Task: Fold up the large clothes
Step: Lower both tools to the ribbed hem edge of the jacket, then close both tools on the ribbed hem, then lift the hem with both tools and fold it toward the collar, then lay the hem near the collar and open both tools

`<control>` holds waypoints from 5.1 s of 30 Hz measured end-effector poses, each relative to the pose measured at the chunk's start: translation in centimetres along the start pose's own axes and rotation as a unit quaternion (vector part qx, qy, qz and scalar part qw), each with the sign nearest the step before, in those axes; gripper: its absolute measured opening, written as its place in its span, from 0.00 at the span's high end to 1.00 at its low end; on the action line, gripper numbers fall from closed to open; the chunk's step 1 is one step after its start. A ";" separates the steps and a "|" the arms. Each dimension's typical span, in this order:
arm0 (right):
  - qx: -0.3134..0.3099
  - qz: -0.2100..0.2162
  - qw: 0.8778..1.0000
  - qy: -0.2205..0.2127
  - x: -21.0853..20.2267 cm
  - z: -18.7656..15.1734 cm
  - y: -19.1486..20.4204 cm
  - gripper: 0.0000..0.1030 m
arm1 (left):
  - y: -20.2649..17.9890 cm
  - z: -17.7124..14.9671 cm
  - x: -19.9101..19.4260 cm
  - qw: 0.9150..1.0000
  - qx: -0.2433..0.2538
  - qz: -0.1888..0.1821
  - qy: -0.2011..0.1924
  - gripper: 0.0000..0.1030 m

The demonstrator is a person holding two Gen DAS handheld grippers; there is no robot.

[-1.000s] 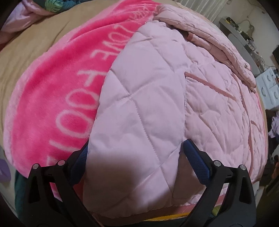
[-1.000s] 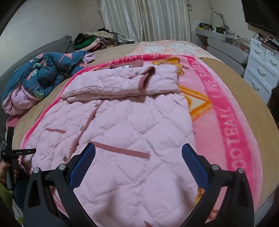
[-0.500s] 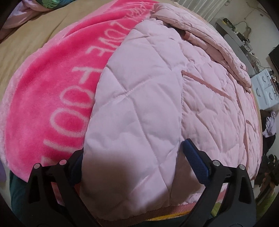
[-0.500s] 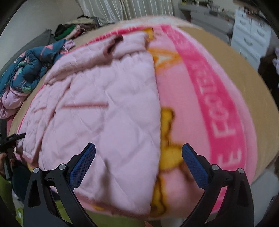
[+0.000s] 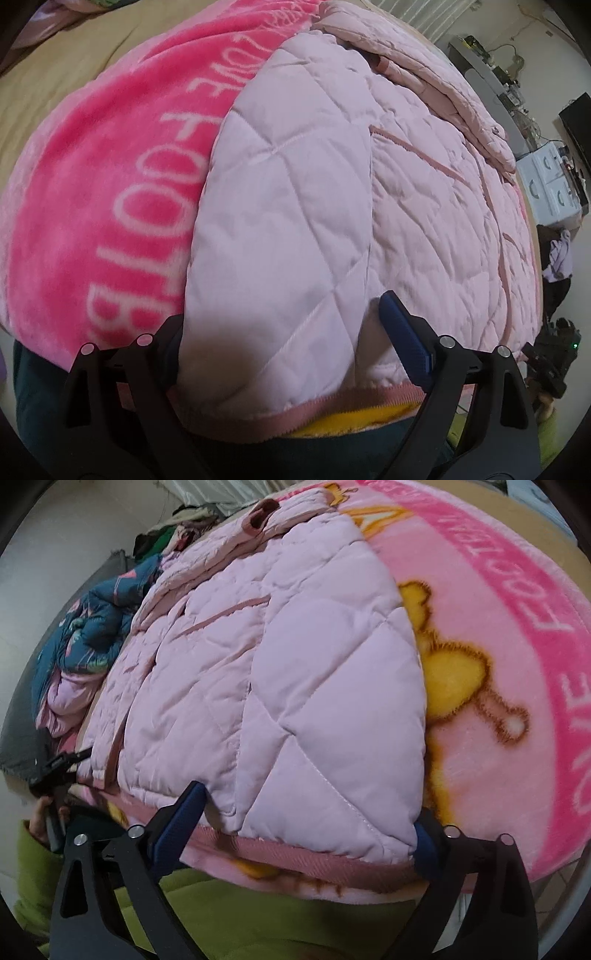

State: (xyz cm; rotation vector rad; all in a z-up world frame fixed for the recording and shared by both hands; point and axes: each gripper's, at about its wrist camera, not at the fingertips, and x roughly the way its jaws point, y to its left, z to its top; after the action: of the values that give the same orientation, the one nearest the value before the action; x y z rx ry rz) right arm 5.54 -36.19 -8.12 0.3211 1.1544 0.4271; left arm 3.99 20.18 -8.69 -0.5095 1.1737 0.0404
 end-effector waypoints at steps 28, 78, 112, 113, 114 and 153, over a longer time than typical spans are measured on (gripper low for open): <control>-0.098 0.157 0.963 -0.195 -8.2 9.8 5.3 0.77 | -4.3 1.1 -5.1 0.991 0.049 -0.024 -0.119 0.89; -0.104 0.155 0.939 -0.290 -11.1 22.0 6.4 0.78 | -13.6 12.7 -13.1 0.961 0.083 -0.003 -0.263 0.89; -0.013 0.089 0.958 -0.274 -3.7 36.6 4.1 0.78 | -16.4 26.2 -8.4 0.953 0.092 0.011 -0.290 0.67; -0.011 0.083 0.959 -0.270 -3.2 37.2 3.9 0.78 | -16.3 26.6 -8.2 0.953 0.090 0.009 -0.289 0.60; -0.007 0.079 0.961 -0.267 -2.8 37.6 3.8 0.78 | -16.3 27.0 -8.0 0.954 0.088 0.001 -0.287 0.49; -0.101 -0.080 0.975 -0.180 5.9 36.0 1.5 0.04 | -5.4 26.0 4.2 0.979 0.056 0.025 -0.193 0.09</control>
State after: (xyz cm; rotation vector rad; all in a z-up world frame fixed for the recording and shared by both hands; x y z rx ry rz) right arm 40.71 -32.93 1.28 0.1194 0.7690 0.3243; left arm 29.86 24.86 -2.96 -0.3535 0.8030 0.1106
